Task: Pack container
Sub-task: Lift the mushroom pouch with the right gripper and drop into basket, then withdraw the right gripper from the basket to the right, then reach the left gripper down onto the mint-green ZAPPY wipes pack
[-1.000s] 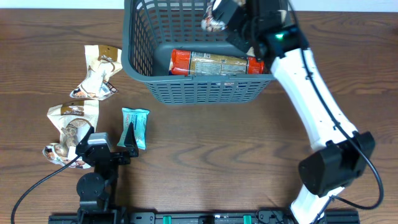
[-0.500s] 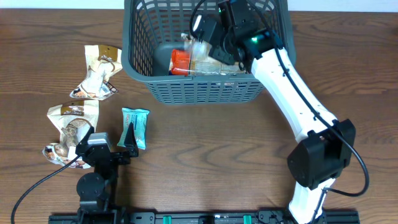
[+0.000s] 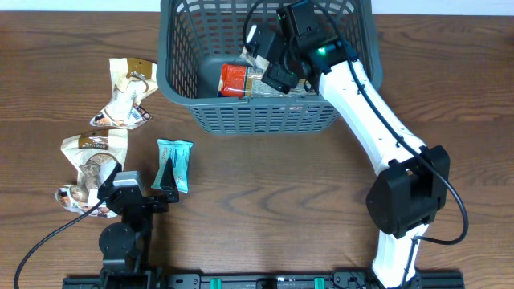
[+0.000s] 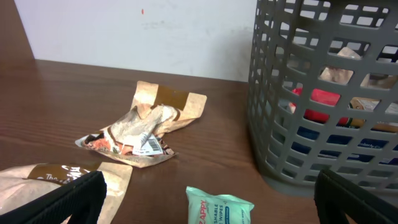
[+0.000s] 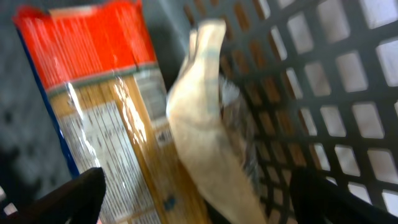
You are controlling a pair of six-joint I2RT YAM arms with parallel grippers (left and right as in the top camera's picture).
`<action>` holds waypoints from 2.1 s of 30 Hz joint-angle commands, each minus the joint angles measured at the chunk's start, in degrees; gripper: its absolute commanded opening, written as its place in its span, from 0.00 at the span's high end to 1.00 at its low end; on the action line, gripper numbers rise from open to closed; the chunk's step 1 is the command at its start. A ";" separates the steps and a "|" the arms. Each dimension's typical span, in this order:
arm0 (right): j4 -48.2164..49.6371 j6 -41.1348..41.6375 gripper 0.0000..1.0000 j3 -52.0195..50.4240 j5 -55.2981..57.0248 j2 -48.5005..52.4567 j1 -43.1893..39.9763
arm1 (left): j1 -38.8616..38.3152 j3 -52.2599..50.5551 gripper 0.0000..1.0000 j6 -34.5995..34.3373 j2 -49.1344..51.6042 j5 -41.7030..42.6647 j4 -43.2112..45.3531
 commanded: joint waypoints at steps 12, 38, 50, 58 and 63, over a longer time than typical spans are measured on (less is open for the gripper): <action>-4.31 21.03 0.01 1.31 -17.29 -14.12 -3.85 | -0.20 1.07 0.02 -12.15 0.00 -0.26 -4.68; -17.35 38.88 0.01 -3.43 -11.23 -21.64 -49.75 | -0.15 68.67 0.01 -7.28 67.65 5.97 -49.83; -7.58 38.91 0.01 -22.08 -10.67 -17.38 -50.56 | -0.15 68.87 0.01 -0.17 71.65 3.69 -56.92; -4.70 38.86 0.01 -24.41 -10.62 -17.38 -50.51 | -0.15 64.15 0.01 6.29 76.63 2.71 -55.82; -4.55 38.88 0.01 -24.41 -10.64 -17.38 -50.49 | -0.15 56.89 0.01 7.30 77.61 2.75 -48.63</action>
